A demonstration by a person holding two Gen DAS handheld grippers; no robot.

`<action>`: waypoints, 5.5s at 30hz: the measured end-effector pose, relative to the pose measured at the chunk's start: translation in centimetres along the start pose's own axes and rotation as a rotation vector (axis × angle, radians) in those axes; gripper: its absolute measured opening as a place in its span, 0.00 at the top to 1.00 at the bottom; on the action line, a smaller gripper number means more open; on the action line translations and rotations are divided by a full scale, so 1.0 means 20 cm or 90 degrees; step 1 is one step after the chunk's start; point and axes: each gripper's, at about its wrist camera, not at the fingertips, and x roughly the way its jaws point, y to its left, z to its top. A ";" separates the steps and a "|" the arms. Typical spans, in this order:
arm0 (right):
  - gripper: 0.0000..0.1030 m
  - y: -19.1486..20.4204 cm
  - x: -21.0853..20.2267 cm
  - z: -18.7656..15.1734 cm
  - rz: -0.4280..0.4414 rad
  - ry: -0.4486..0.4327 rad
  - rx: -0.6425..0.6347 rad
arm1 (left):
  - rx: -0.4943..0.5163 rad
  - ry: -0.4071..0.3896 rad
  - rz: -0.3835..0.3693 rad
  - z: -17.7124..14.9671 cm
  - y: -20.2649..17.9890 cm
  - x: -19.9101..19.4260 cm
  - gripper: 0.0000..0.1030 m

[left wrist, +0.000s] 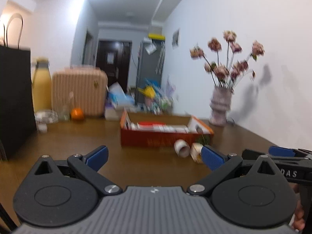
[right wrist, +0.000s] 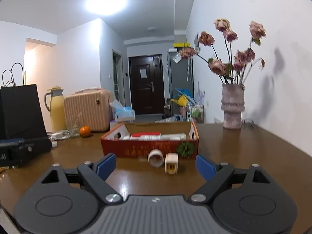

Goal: Organize rigid objects

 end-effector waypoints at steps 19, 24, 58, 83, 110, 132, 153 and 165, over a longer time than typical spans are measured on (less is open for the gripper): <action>0.23 -0.17 0.74 0.00 0.001 0.159 -0.021 | 0.006 0.129 0.035 -0.04 0.08 0.59 0.00; 0.40 -0.19 1.13 0.06 0.008 0.222 -0.013 | 0.031 0.125 0.035 0.04 0.08 0.81 0.00; 0.70 -0.46 1.21 -0.03 -0.015 0.242 0.057 | 0.044 0.203 -0.115 0.06 -0.24 1.28 0.54; 0.70 -0.13 0.15 0.19 -0.008 0.072 0.051 | 0.016 0.055 -0.109 0.19 -0.07 0.31 0.54; 0.70 -0.33 1.47 0.61 0.080 0.174 -0.008 | 0.064 0.116 -0.107 0.58 0.20 1.52 0.54; 0.60 -0.20 2.32 0.47 0.090 0.307 -0.130 | 0.128 0.226 -0.246 0.35 0.18 1.97 0.28; 0.36 -0.31 1.79 0.77 0.008 0.266 -0.143 | 0.126 0.103 -0.096 0.73 0.30 1.53 0.08; 0.16 -0.17 1.19 0.93 -0.001 0.198 -0.190 | 0.113 0.052 -0.027 0.92 0.27 1.03 0.00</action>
